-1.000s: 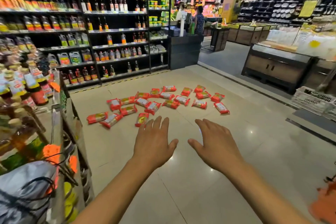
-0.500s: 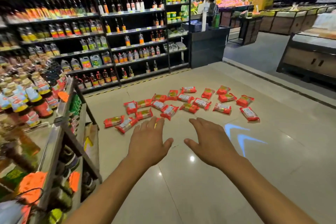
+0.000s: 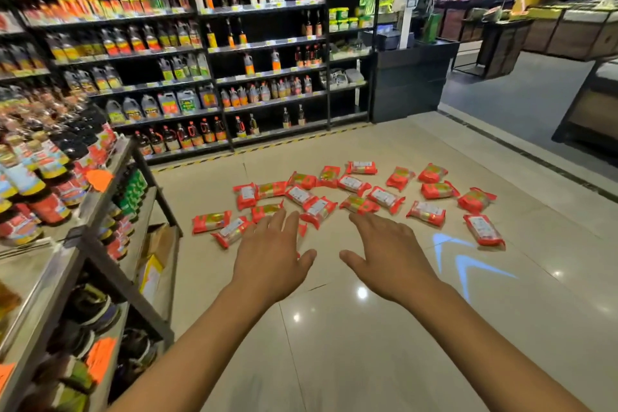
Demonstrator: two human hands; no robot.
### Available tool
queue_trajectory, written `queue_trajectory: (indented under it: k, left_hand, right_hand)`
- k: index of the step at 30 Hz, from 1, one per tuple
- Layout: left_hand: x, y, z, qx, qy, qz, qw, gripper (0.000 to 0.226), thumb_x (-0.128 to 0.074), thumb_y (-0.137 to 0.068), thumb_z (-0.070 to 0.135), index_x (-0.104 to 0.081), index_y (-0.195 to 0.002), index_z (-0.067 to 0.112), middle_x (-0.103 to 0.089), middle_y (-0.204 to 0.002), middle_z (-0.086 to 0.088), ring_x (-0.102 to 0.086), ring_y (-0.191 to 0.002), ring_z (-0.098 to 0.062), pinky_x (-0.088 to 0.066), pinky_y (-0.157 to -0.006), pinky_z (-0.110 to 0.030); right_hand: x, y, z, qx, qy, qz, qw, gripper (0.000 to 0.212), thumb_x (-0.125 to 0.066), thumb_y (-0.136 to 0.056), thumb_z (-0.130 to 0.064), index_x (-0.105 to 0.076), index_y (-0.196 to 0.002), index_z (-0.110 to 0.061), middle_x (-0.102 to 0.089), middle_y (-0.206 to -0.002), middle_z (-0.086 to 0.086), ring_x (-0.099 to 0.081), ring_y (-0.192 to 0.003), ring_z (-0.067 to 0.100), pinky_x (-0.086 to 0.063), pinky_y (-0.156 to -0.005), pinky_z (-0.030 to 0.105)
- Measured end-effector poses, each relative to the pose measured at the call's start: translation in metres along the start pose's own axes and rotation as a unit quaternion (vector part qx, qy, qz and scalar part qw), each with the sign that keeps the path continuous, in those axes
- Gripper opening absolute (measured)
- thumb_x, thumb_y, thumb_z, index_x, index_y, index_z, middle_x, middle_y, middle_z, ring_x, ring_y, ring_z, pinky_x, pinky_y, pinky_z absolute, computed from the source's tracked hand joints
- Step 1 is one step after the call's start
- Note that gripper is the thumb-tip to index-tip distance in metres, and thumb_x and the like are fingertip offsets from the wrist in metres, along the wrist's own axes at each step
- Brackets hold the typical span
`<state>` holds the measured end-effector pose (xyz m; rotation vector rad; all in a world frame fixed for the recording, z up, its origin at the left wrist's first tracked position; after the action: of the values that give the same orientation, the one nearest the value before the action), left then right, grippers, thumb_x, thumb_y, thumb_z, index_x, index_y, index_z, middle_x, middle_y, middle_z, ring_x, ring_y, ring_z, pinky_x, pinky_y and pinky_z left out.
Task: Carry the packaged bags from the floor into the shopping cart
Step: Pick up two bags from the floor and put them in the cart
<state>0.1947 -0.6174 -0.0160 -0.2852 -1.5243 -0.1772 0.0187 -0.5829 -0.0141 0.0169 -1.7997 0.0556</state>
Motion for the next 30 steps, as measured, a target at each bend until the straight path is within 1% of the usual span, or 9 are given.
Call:
queue_trajectory:
  k: [2,5,7,11,17,23,30]
  left_hand:
    - [-0.010,-0.029,-0.002,0.004,0.002,-0.008,1.000,0.077,-0.041,-0.099,0.063,-0.021,-0.160,0.021,-0.025,-0.167,-0.005,-0.027,-0.152,-0.027,-0.024,-0.123,-0.046]
    - [-0.027,-0.079,-0.010,0.009,0.017,-0.005,1.000,0.075,-0.044,-0.097,0.063,-0.026,-0.158,0.023,-0.033,-0.164,-0.004,-0.032,-0.149,-0.027,-0.030,-0.120,-0.046]
    - [-0.036,-0.117,-0.016,0.012,0.028,-0.006,1.000,0.074,-0.045,-0.097,0.064,-0.029,-0.157,0.023,-0.035,-0.162,-0.003,-0.035,-0.147,-0.026,-0.032,-0.119,-0.045]
    - [-0.045,-0.197,-0.025,0.009,0.050,-0.009,0.999,0.077,-0.044,-0.099,0.062,-0.023,-0.160,0.020,-0.031,-0.165,-0.005,-0.029,-0.151,-0.028,-0.028,-0.121,-0.045]
    - [-0.046,-0.300,-0.023,-0.014,0.050,-0.004,0.999,0.077,-0.044,-0.100,0.060,-0.021,-0.160,0.019,-0.026,-0.167,-0.005,-0.027,-0.151,-0.027,-0.023,-0.122,-0.043]
    - [-0.055,-0.377,-0.009,-0.026,0.049,-0.015,0.998,0.076,-0.044,-0.100,0.060,-0.022,-0.160,0.020,-0.030,-0.165,-0.005,-0.031,-0.149,-0.028,-0.027,-0.119,-0.043]
    - [-0.068,-0.473,0.029,-0.026,0.052,-0.019,0.998,0.079,-0.047,-0.099,0.060,-0.021,-0.161,0.019,-0.028,-0.166,-0.006,-0.030,-0.150,-0.029,-0.027,-0.122,-0.045]
  right_hand:
    - [-0.004,-0.029,0.011,0.004,0.004,-0.003,1.000,0.070,-0.047,-0.100,-0.057,-0.023,-0.159,-0.029,-0.031,-0.163,-0.002,-0.029,-0.150,0.023,-0.022,-0.122,0.045]
    - [-0.009,-0.077,0.025,0.009,0.015,-0.017,1.000,0.071,-0.047,-0.099,-0.058,-0.020,-0.160,-0.032,-0.028,-0.165,-0.002,-0.024,-0.152,0.023,-0.019,-0.123,0.046]
    - [-0.010,-0.113,0.034,0.009,0.028,-0.029,0.999,0.071,-0.047,-0.100,-0.057,-0.021,-0.160,-0.031,-0.026,-0.166,-0.001,-0.023,-0.153,0.023,-0.019,-0.123,0.046]
    - [-0.002,-0.186,0.048,0.012,0.052,-0.040,0.998,0.070,-0.048,-0.100,-0.056,-0.024,-0.159,-0.026,-0.028,-0.165,0.000,-0.026,-0.151,0.025,-0.019,-0.124,0.045]
    - [0.002,-0.278,0.073,0.004,0.054,-0.040,0.998,0.067,-0.048,-0.099,-0.056,-0.027,-0.156,-0.027,-0.034,-0.161,-0.001,-0.032,-0.148,0.024,-0.025,-0.120,0.043]
    - [0.002,-0.339,0.114,-0.009,0.041,-0.054,0.998,0.069,-0.048,-0.099,-0.055,-0.026,-0.158,-0.027,-0.031,-0.164,-0.001,-0.028,-0.150,0.024,-0.022,-0.122,0.043]
    - [0.011,-0.417,0.181,0.001,0.031,-0.039,0.999,0.069,-0.049,-0.099,-0.054,-0.027,-0.158,-0.026,-0.037,-0.160,-0.001,-0.033,-0.147,0.024,-0.024,-0.120,0.043]
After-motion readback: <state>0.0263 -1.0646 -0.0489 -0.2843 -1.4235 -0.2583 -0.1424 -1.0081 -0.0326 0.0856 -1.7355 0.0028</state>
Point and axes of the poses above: each hand's wrist, its own y-axis away from the middle knuckle, its own x-axis out of the back of the hand, z = x × y, the point moved 6 cm from there along -y, towards the middle knuckle
